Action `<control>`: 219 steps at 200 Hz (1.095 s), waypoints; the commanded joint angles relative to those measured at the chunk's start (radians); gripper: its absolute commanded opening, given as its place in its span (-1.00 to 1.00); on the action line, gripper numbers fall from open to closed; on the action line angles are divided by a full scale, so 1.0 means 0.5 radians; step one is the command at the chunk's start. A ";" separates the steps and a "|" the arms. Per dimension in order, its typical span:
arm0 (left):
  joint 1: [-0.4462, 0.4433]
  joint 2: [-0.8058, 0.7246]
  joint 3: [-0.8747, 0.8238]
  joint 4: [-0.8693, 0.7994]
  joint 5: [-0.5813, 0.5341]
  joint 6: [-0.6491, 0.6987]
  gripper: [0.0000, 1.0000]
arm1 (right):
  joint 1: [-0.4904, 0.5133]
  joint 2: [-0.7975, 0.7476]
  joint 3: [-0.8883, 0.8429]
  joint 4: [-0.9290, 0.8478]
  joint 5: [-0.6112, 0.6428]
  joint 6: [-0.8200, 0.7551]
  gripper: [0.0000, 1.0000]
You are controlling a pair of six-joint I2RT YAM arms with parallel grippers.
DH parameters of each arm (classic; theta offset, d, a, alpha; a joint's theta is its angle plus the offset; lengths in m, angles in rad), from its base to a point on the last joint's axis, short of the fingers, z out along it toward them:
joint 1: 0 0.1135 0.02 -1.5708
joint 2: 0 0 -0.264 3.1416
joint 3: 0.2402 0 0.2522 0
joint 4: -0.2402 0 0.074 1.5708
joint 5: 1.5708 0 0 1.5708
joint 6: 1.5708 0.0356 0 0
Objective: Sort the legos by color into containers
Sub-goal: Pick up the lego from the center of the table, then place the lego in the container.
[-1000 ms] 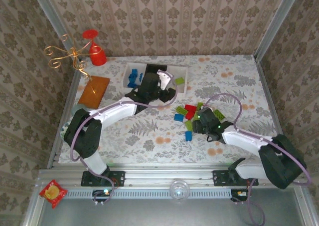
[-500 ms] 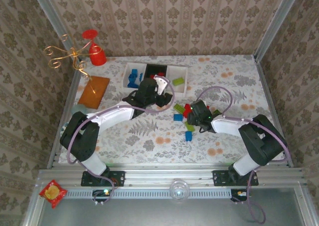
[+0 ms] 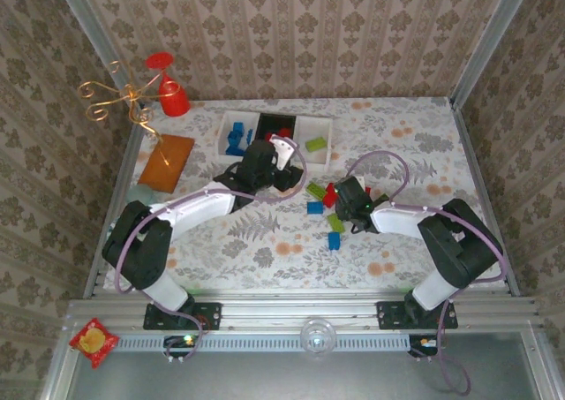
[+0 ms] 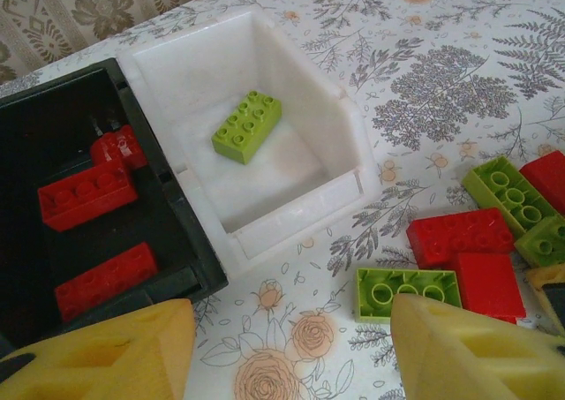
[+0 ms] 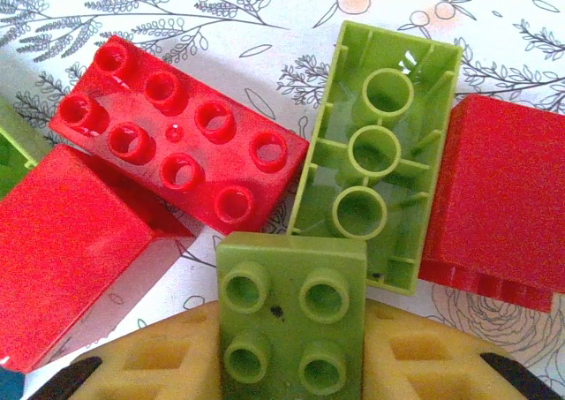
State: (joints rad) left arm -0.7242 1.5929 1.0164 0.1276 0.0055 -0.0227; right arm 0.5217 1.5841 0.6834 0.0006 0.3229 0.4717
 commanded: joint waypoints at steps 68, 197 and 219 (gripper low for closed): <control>0.091 -0.322 -0.351 0.156 -0.037 -0.162 0.25 | -0.031 -0.451 0.207 0.005 -0.328 -0.038 -0.36; 0.133 -0.489 -0.529 0.108 0.033 -0.249 0.28 | -0.207 0.947 1.559 0.072 -0.572 -0.120 -0.29; 0.132 -0.542 -0.553 0.083 0.023 -0.239 0.29 | -0.220 0.988 1.633 0.034 -0.606 -0.135 -0.20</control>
State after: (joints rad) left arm -0.6640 1.3647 0.7567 0.1841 0.0067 -0.1287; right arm 0.4210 2.0636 1.4483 0.0601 0.0475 0.4267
